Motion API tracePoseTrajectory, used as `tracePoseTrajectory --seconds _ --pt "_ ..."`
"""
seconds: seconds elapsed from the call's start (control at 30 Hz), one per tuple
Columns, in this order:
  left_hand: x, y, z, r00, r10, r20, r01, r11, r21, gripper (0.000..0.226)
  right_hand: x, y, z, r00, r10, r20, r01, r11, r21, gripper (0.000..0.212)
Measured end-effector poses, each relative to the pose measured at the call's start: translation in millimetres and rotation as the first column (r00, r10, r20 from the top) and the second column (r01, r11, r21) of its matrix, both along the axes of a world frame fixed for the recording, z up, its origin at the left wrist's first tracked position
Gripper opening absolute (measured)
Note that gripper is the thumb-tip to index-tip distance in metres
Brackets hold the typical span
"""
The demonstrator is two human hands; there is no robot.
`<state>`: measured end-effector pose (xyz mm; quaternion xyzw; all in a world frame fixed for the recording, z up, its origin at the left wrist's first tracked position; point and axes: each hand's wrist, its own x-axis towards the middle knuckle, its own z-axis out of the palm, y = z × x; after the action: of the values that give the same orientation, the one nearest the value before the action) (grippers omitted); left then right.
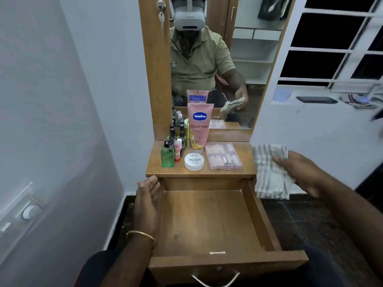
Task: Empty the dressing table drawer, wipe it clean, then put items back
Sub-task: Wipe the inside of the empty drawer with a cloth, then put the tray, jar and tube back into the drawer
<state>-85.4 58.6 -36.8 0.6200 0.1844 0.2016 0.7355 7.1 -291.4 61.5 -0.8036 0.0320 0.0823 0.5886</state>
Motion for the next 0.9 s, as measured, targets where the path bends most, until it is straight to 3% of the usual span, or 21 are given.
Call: tracePoseTrajectory --seconds 0.07,0.17,0.33,0.4,0.43,0.47,0.53,0.57,0.63,0.7,0.73,0.8,0.83,0.9 --pt "1 -4 -2 0.998 -0.065 0.019 0.065 0.998 0.016 0.071 31 9 2 0.994 -0.105 -0.014 0.105 0.991 0.079 0.023" --pt "1 -6 -7 0.993 -0.118 0.031 0.117 0.993 0.019 0.078 69 23 3 0.977 -0.209 -0.031 0.21 0.977 0.026 0.015" --pt "6 -3 -8 0.991 -0.134 0.018 0.135 0.988 -0.075 0.112 115 41 -10 0.983 -0.174 -0.054 0.175 0.984 0.018 0.014" --pt "8 -5 -6 0.986 -0.167 -0.008 0.165 0.981 -0.103 0.116 126 45 -19 0.991 -0.133 -0.024 0.13 0.985 -0.115 0.007" --pt "9 -7 -4 0.982 -0.189 -0.026 0.185 0.976 -0.114 0.115 131 46 -25 0.996 -0.086 0.03 0.09 0.961 -0.261 0.011" --pt "10 -9 -2 0.975 -0.216 -0.044 0.209 0.97 -0.126 0.11 135 45 -31 0.996 -0.026 0.089 0.063 0.894 -0.443 0.018" --pt "13 -18 3 0.959 -0.275 -0.076 0.262 0.954 -0.147 0.084 136 45 -39 0.963 0.064 0.262 0.159 0.653 -0.741 0.036" --pt "15 -24 7 0.946 -0.309 -0.095 0.294 0.945 -0.145 0.07 135 46 -41 0.92 0.103 0.379 0.255 0.579 -0.775 0.04" --pt "20 -38 13 0.917 -0.376 -0.132 0.357 0.922 -0.149 0.058 131 53 -35 0.809 0.234 0.539 0.305 0.616 -0.726 0.046" --pt "28 -54 20 0.887 -0.435 -0.157 0.398 0.891 -0.22 0.06 127 65 -19 0.814 0.42 0.4 -0.021 0.71 -0.704 0.064" --pt "33 -62 23 0.873 -0.458 -0.17 0.406 0.874 -0.267 0.061 125 73 -11 0.819 0.527 0.229 -0.223 0.66 -0.718 0.08" --pt "44 -75 30 0.843 -0.495 -0.21 0.409 0.843 -0.348 0.059 124 88 -2 0.765 0.639 -0.079 -0.454 0.448 -0.77 0.108" --pt "50 -80 32 0.828 -0.512 -0.23 0.405 0.829 -0.385 0.058 126 94 -1 0.739 0.655 -0.16 -0.504 0.379 -0.776 0.115" --pt "59 -88 36 0.804 -0.538 -0.253 0.401 0.805 -0.436 0.058 131 102 0 0.701 0.684 -0.201 -0.552 0.341 -0.761 0.124"
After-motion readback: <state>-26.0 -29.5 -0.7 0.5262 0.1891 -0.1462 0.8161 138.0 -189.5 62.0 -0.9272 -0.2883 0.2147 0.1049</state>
